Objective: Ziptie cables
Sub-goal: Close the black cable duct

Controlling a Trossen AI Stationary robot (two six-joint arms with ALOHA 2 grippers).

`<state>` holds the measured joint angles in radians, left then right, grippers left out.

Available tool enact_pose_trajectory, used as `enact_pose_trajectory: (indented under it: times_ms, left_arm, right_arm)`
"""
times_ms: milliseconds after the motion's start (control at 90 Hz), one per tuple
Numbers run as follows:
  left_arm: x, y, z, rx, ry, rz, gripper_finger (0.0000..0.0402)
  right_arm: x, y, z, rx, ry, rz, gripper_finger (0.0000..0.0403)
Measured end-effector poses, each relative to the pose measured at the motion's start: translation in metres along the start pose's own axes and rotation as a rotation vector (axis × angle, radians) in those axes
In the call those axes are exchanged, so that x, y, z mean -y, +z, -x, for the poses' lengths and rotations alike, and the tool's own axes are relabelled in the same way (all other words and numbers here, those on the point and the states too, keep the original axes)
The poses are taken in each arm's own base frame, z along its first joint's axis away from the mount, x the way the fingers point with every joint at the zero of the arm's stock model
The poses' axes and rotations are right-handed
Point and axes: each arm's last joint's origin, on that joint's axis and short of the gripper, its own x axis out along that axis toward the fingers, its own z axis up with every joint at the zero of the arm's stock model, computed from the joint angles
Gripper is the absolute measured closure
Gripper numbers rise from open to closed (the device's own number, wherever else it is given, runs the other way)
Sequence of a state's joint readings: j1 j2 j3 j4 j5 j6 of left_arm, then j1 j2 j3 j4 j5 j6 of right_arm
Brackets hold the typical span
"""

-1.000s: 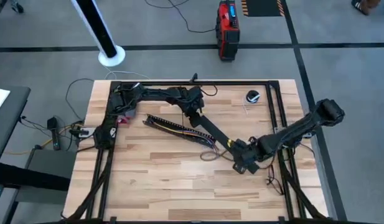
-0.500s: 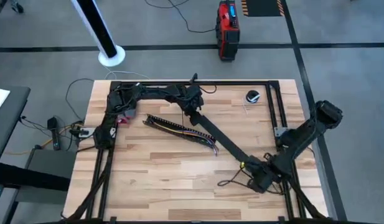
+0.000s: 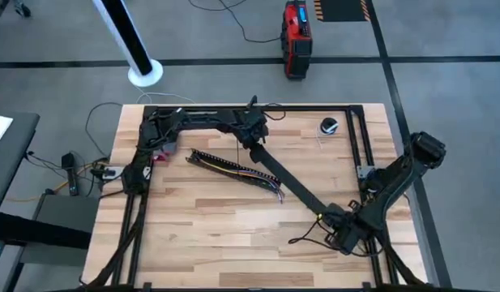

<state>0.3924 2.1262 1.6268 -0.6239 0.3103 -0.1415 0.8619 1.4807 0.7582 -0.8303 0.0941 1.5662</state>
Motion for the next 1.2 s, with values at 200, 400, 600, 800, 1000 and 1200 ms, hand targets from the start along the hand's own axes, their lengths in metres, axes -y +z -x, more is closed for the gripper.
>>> enact_pose_trajectory:
  times_ms: [200,400,600,800,1000,1200]
  left_arm:
    - [0.001,-0.002,-0.013,-0.009,-0.018,0.016,0.0255]
    - [0.002,-0.003,-0.015,-0.015,0.021,0.039,0.0255]
    - [0.01,0.003,-0.008,-0.011,0.143,0.027,0.0255]
    - [0.01,0.002,-0.017,-0.035,0.077,0.064,0.0255]
    - [0.009,-0.002,-0.025,-0.056,0.14,0.072,0.0255]
    - [0.011,-0.003,-0.027,-0.05,0.178,0.069,0.0255]
  right_arm:
    - [-0.007,0.001,-0.021,-0.074,-0.075,-0.018,0.0373]
    - [-0.011,-0.002,-0.02,-0.066,-0.072,-0.059,0.0352]
    - [-0.012,-0.008,-0.012,-0.051,-0.037,-0.08,0.0351]
    - [-0.015,-0.011,-0.012,-0.052,-0.014,-0.076,0.0351]
    - [-0.015,-0.01,-0.013,-0.046,-0.011,-0.075,0.0351]
    - [-0.016,-0.011,-0.013,-0.044,-0.01,-0.074,0.0351]
